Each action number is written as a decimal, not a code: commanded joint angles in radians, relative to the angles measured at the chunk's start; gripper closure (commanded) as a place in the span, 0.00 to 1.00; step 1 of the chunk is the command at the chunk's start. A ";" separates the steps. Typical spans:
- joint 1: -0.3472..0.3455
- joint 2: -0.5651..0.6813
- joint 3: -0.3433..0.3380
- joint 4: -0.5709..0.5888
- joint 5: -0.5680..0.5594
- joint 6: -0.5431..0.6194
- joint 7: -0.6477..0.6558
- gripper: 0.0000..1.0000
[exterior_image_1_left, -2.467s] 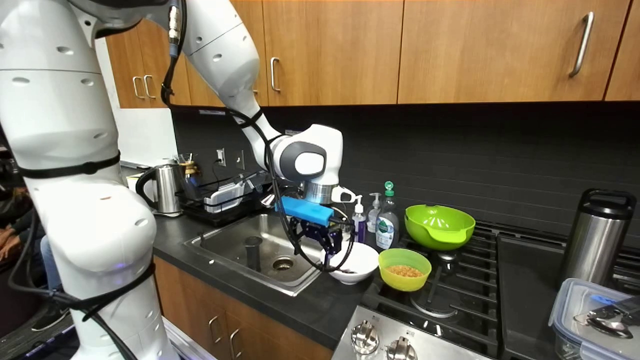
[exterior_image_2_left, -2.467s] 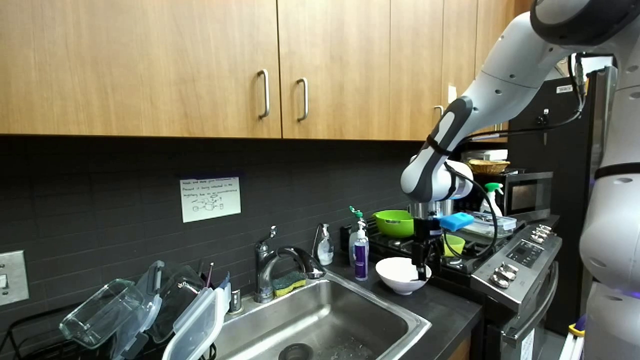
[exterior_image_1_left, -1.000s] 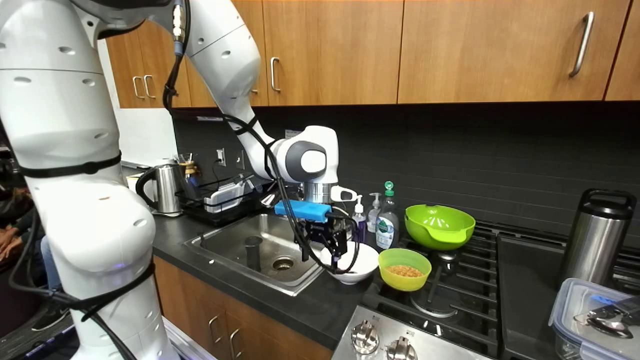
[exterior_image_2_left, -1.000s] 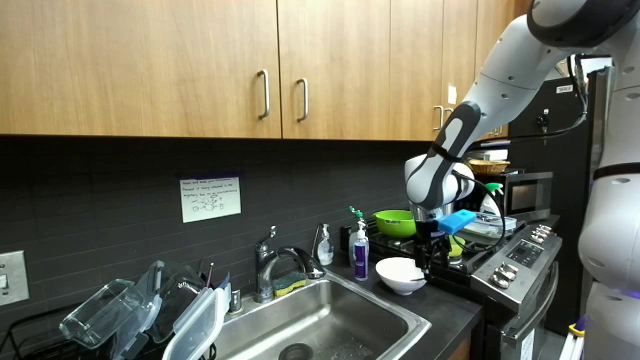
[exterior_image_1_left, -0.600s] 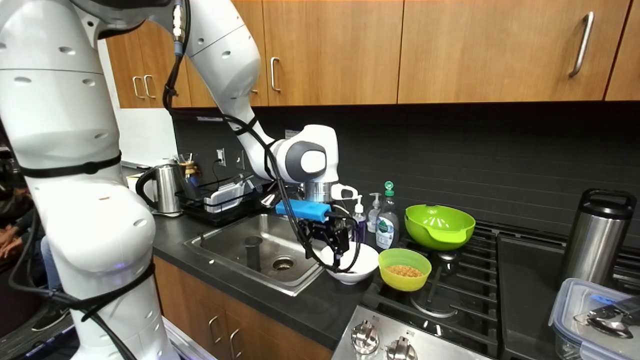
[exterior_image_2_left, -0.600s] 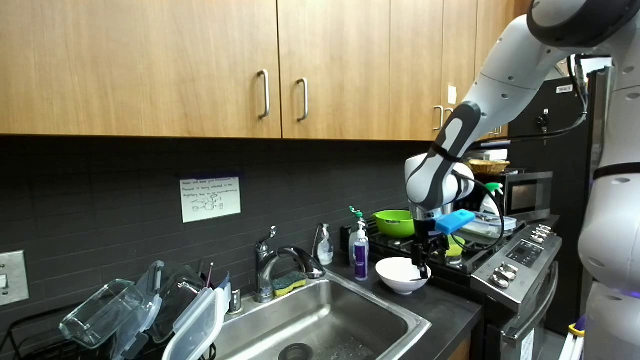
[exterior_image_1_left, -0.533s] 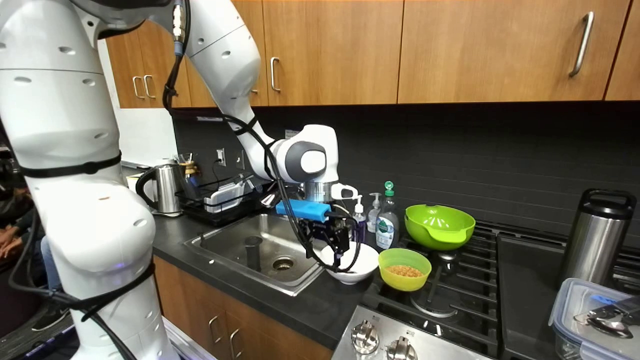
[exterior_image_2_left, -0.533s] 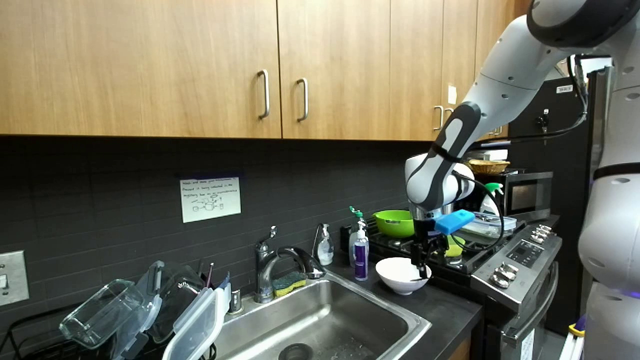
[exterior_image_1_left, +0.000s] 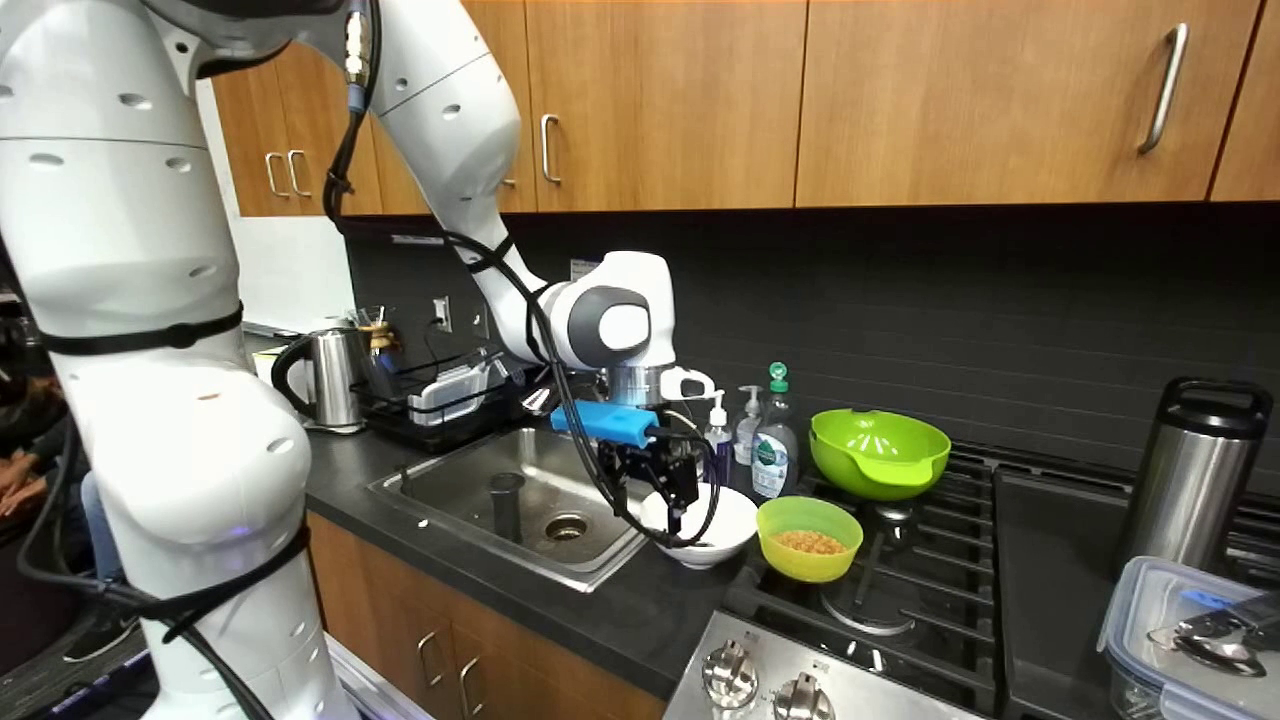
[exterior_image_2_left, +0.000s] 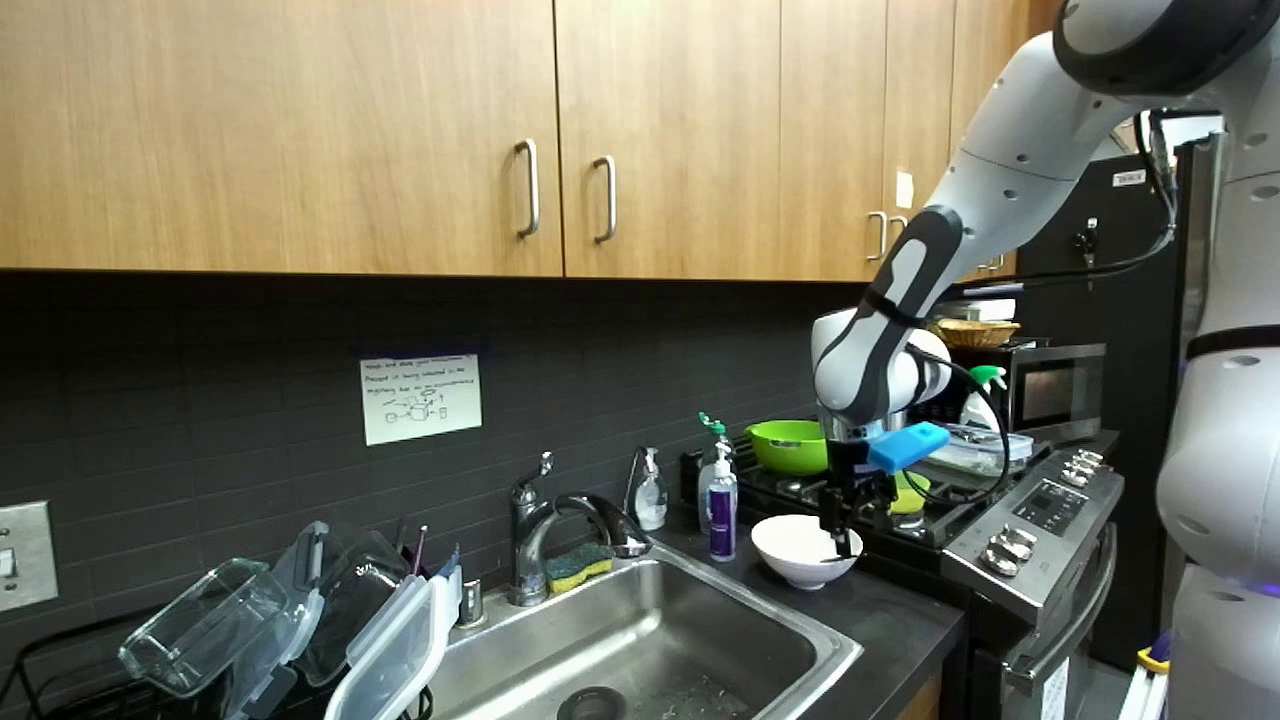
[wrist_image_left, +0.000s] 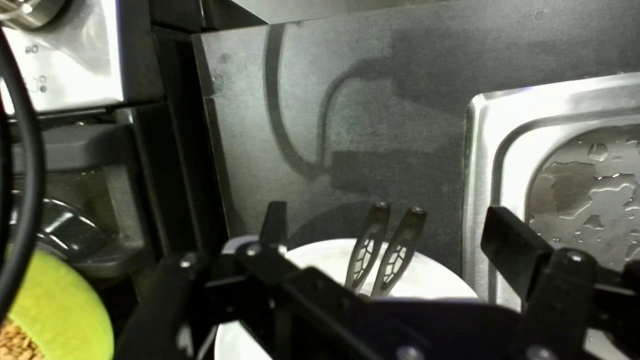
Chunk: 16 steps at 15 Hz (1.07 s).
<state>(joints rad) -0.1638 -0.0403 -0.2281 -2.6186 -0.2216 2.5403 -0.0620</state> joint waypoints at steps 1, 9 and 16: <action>-0.019 0.002 0.012 -0.009 -0.034 0.018 0.045 0.00; -0.020 -0.001 0.015 -0.006 -0.073 -0.011 0.124 0.00; -0.015 0.001 0.015 -0.003 -0.042 -0.012 0.094 0.00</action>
<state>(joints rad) -0.1641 -0.0395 -0.2280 -2.6223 -0.2647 2.5298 0.0330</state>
